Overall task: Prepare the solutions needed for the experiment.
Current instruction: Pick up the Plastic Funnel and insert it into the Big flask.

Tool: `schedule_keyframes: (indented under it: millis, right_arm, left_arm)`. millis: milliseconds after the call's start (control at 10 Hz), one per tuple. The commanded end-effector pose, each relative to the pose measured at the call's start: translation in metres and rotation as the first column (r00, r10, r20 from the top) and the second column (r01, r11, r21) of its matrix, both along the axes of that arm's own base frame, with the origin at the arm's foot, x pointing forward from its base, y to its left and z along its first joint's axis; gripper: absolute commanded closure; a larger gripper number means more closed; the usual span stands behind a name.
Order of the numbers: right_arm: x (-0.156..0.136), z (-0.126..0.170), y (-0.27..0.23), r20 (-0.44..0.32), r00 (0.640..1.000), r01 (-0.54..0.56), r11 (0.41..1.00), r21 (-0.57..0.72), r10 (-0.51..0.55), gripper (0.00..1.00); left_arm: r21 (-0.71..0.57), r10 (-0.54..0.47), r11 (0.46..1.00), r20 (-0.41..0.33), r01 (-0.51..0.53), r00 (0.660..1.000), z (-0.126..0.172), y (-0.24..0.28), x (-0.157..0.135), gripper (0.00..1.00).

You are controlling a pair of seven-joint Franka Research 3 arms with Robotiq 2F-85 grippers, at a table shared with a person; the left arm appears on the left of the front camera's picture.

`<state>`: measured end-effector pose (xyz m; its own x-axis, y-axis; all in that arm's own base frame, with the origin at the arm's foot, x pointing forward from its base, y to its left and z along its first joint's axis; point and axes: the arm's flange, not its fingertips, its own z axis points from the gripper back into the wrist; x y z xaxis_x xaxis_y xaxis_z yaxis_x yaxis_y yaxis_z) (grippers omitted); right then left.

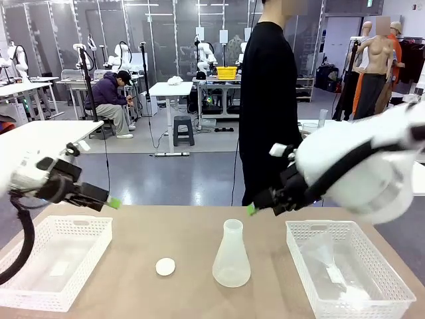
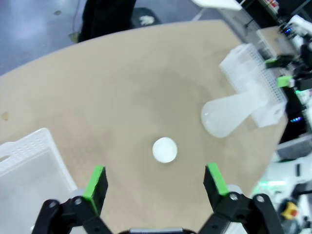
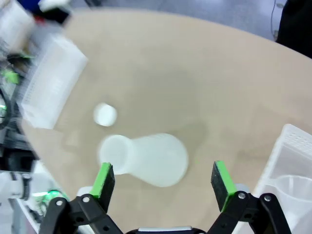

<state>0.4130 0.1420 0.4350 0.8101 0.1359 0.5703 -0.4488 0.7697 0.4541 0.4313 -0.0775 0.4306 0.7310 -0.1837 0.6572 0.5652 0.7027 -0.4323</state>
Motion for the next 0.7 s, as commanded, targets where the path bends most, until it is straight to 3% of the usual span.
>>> schedule_keyframes:
  millis: [0, 100, 200, 300, 600]
  right_arm:
    - [0.018, -0.015, -0.027, -0.055, 0.998, 0.018, 0.968, 0.249, -0.004, 0.00]
    - [0.020, -0.011, -0.033, -0.153, 0.988, 0.064, 0.980, 0.187, -0.035, 0.00]
    - [0.015, -0.008, -0.033, -0.056, 0.998, -0.012, 0.975, 0.220, 0.025, 0.00]
    - [0.006, 0.005, -0.033, -0.086, 0.996, 0.031, 0.979, 0.204, -0.014, 0.00]
    - [0.006, 0.005, -0.033, -0.086, 0.996, 0.031, 0.979, 0.204, -0.014, 0.00]
  left_arm:
    - [-0.150, -0.071, 0.986, -0.017, 0.068, 0.997, -0.005, 0.000, 0.011, 0.00]
    - [-0.192, -0.086, 0.979, -0.052, 0.075, 0.995, 0.000, 0.003, 0.007, 0.00]
    - [-0.152, -0.109, 0.983, -0.006, 0.107, 0.994, 0.000, 0.006, 0.004, 0.00]
    - [-0.143, -0.048, 0.989, -0.032, 0.043, 0.998, 0.004, 0.011, 0.001, 0.00]
    - [-0.166, -0.056, 0.985, -0.042, 0.048, 0.998, 0.002, 0.010, -0.003, 0.00]
